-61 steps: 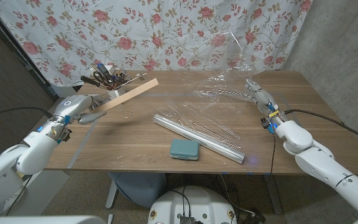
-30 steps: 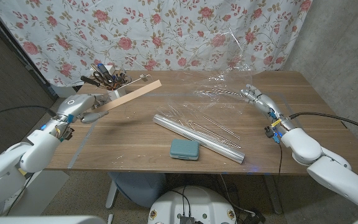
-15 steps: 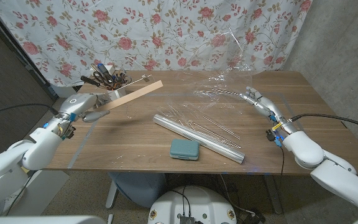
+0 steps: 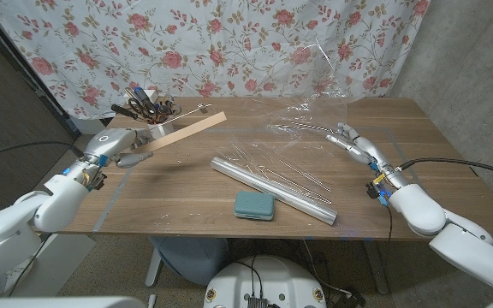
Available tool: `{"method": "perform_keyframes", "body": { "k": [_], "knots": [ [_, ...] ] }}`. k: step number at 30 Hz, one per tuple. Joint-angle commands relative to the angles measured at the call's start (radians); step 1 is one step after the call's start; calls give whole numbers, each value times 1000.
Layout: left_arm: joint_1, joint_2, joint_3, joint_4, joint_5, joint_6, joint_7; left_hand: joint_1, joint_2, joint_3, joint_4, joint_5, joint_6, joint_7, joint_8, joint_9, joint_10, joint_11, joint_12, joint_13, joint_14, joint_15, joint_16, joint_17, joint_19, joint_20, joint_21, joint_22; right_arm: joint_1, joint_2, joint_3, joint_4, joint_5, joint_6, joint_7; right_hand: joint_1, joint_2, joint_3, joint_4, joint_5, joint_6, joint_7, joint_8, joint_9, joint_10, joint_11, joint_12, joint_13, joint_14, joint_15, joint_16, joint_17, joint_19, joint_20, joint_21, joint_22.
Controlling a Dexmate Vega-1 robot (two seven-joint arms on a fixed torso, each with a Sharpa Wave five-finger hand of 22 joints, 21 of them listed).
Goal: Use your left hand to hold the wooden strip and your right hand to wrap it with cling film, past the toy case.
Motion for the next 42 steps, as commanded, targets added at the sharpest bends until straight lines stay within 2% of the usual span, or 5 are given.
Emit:
{"method": "perform_keyframes", "body": {
  "k": [1, 11, 30, 36, 42],
  "knots": [
    [-7, 15, 16, 7, -15, 11, -3, 20, 30, 34, 1, 5, 98, -106, 25, 2, 84, -83, 8, -4, 144, -137, -6, 3, -4, -2, 9, 3, -34, -27, 7, -65, -105, -80, -22, 23, -1, 4, -5, 0, 52, 3, 26, 4, 32, -6, 16, 3, 19, -7, 8, 6, -3, 7, -4, 4],
    [-9, 34, 30, 13, -25, 14, -14, 19, 28, 37, 0, 5, 100, -100, 26, -2, 83, -84, 11, -4, 146, -137, -9, 6, -4, -5, 15, 2, -71, -41, 30, -95, -113, -123, -10, 39, 1, 9, -5, 1, 92, -4, 40, 8, 58, -13, 23, 4, 29, -12, 11, 8, 7, 8, -1, 4],
    [-44, 74, 76, 16, 4, 23, 12, 15, 22, 48, 0, 6, 111, -96, 28, -11, 89, -85, 9, -11, 150, -138, -21, 2, -3, -10, 25, -3, -99, -107, -8, -241, -256, -373, 17, 73, -4, 17, -9, 4, 116, -15, 49, 19, 116, -24, 38, 6, 93, -33, 33, 12, 61, 3, 11, 4],
    [-51, 85, 88, 18, 5, 31, 18, 15, 23, 49, 1, 5, 110, -95, 27, -12, 85, -86, 11, -11, 148, -138, -23, 3, -3, -9, 27, -4, -116, -118, -12, -260, -284, -395, 2, 90, -5, 20, -6, 4, 125, -17, 53, 23, 186, -43, 61, 11, 138, -58, 51, 19, 92, -2, 14, 4],
    [-55, 94, 94, 16, 2, 44, 17, 15, 24, 50, 1, 4, 108, -93, 28, -12, 84, -83, 13, -14, 146, -138, -26, 4, -5, -8, 28, -5, -134, -116, -8, -254, -279, -368, -8, 94, -8, 20, -6, 5, 134, -17, 55, 24, 201, -47, 67, 14, 146, -62, 54, 21, 103, -5, 15, 4]
  ]
}}
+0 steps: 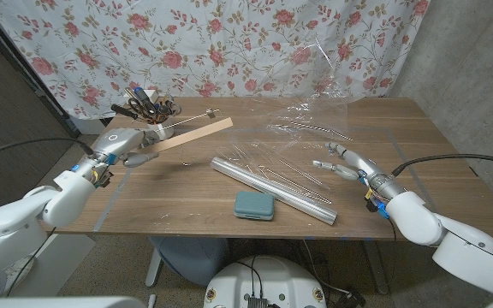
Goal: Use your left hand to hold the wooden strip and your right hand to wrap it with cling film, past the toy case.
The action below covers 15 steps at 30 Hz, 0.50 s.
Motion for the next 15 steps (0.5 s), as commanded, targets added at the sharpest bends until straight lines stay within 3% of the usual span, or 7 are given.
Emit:
{"method": "perform_keyframes", "body": {
  "k": [1, 9, 12, 15],
  "knots": [
    [-13, 23, 20, 1, 2, 21, 4, 14, 25, 50, 1, 2, 103, -91, 28, 3, 82, -84, 8, 2, 137, -134, -4, 3, -4, -2, 10, 4, -31, -17, -5, -26, -29, -25, -11, 17, -1, 3, -6, 5, 12, 3, 7, 3, 12, 1, 4, 6, 11, -1, 11, 3, 15, 0, 6, 4],
    [-13, 33, 22, -7, 3, 31, 7, 12, 30, 49, 3, -1, 98, -94, 29, 4, 71, -86, 15, 5, 131, -135, -10, 6, -9, -1, 11, 3, -43, -20, -11, -36, -40, -27, -13, 20, -1, 4, -5, 5, 8, 1, 5, 3, 5, 4, 1, 8, 7, 1, 10, 5, 17, 0, 5, 4],
    [-12, 36, 21, -7, -7, 30, 0, 13, 31, 49, 2, -1, 98, -94, 28, 3, 71, -81, 16, 2, 130, -135, -11, 7, -11, -1, 11, 3, -43, -34, -29, -65, -87, -73, -14, 22, -2, 4, -4, 5, -5, -14, -2, 2, -3, 10, -3, 9, 6, 3, 10, 7, 19, 1, 3, 4],
    [-12, 35, 24, -7, -7, 33, 1, 14, 30, 49, 1, -1, 98, -90, 29, 2, 71, -82, 17, 1, 128, -135, -12, 7, -12, 0, 11, 3, -48, -37, -22, -63, -75, -56, -8, 23, -3, 3, -3, 5, 3, -20, 1, 1, -5, 5, -5, 10, 11, 2, 12, 9, 25, 6, 4, 4]
  ]
}}
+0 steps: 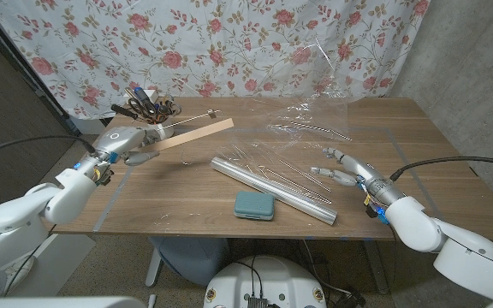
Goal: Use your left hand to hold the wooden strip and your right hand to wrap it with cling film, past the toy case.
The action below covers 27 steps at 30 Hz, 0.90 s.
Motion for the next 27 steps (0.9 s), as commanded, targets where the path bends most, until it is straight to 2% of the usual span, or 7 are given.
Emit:
{"method": "perform_keyframes", "body": {
  "k": [1, 8, 10, 13, 17, 19, 27],
  "knots": [
    [0, 10, 7, -5, -9, 13, -1, 21, 24, 49, 1, -1, 98, -91, 29, 2, 76, -77, 10, 2, 126, -133, -4, 4, -5, -1, 3, 3, -17, -19, -11, -31, -37, -26, 3, 15, -2, 3, -3, 5, 13, -9, 2, 1, -3, -5, -5, 5, 12, 2, 5, 5, 14, 6, 5, 5],
    [14, 7, 1, -8, -12, 24, -2, 21, 25, 47, 1, -2, 96, -90, 30, 1, 74, -78, 14, 0, 127, -134, -5, 6, -6, 0, 4, 3, -24, -33, -9, -46, -37, -46, 24, 21, -7, 2, -2, 5, 23, -9, 1, -3, 0, -8, -7, 7, 43, -21, 17, 8, 63, -9, 17, 4],
    [16, 5, -1, -7, -14, 25, 1, 22, 25, 47, 1, -2, 95, -91, 30, 2, 74, -78, 15, -1, 128, -134, -5, 7, -7, 0, 5, 3, -30, -36, -9, -53, -45, -58, 23, 22, -9, 1, -1, 5, 22, -11, -1, -4, -4, -15, -10, 8, 52, -26, 20, 8, 78, 9, 19, 4],
    [16, 4, -1, -7, -17, 27, 0, 22, 25, 47, 1, -2, 96, -92, 32, 3, 74, -78, 16, -3, 128, -133, -5, 8, -7, 0, 5, 3, -29, -53, -35, -82, -109, -119, 20, 22, -9, 1, 0, 5, 24, -13, -1, -4, -7, -17, -12, 8, 55, -29, 21, 9, 83, 12, 19, 4],
    [11, 6, 7, -4, -17, 26, 3, 22, 24, 47, 0, -2, 96, -94, 32, 2, 73, -79, 17, -4, 129, -133, -6, 9, -8, 0, 6, 3, -21, -68, -63, -105, -146, -160, 33, 19, -12, -2, 3, 5, 30, -15, 0, -5, -1, -21, -11, 9, 65, -40, 25, 10, 95, 2, 21, 4],
    [7, 8, 12, -2, -17, 26, 3, 22, 25, 47, 0, -2, 98, -91, 33, 1, 72, -79, 19, -3, 129, -133, -6, 9, -8, 0, 6, 3, -28, -67, -54, -101, -119, -137, 36, 20, -17, -4, 4, 5, 39, -19, 0, -6, 11, -39, -8, 10, 82, -56, 30, 10, 110, -25, 21, 4],
    [-2, 15, 25, 0, -20, 30, 9, 22, 25, 47, 0, -2, 96, -93, 33, 0, 71, -78, 22, -7, 130, -133, -7, 11, -10, 0, 7, 3, -49, -77, -51, -119, -117, -165, 36, 23, -17, -4, 5, 6, 49, -22, 1, -8, 18, -36, -8, 12, 110, -48, 40, 10, 130, -22, 23, 4]
  ]
}}
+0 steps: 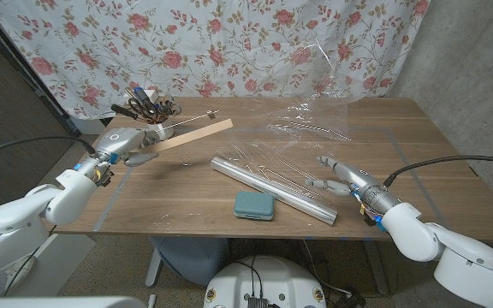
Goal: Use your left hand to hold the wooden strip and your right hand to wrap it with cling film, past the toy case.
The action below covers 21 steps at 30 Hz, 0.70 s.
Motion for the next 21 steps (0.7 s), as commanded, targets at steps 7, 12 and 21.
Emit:
{"method": "perform_keyframes", "body": {
  "k": [7, 12, 21],
  "knots": [
    [-4, 12, 15, 2, -5, 12, 13, 21, 26, 47, 1, 6, 96, -94, 35, 4, 69, -80, 9, 1, 131, -132, -4, 8, 0, 0, 9, 2, -12, -37, -32, -56, -39, -89, 23, 11, 2, 3, 6, 8, 28, -2, 0, -3, 28, -20, 7, 7, 66, -37, 33, 14, 93, 8, 27, 8],
    [8, 12, 9, -2, -8, 17, 8, 20, 25, 47, 1, 6, 97, -95, 36, 4, 73, -79, 10, -5, 132, -132, -4, 9, -1, 1, 10, 2, -5, -45, -46, -61, -46, -96, 24, -2, -13, -10, 12, 7, 19, -38, -9, 0, 49, -59, 19, 17, 100, -63, 49, 24, 151, 40, 39, 11],
    [23, 7, 3, -5, -8, 23, 10, 19, 21, 49, 0, 7, 101, -89, 38, 1, 79, -79, 10, -14, 135, -131, -6, 9, -2, 2, 12, 2, 31, -59, -90, -69, -32, -112, 63, 11, -1, -8, 12, 16, 47, -22, -13, 8, 112, -43, 80, 50, 204, -80, 102, 63, 265, 17, 69, 15]
  ]
}}
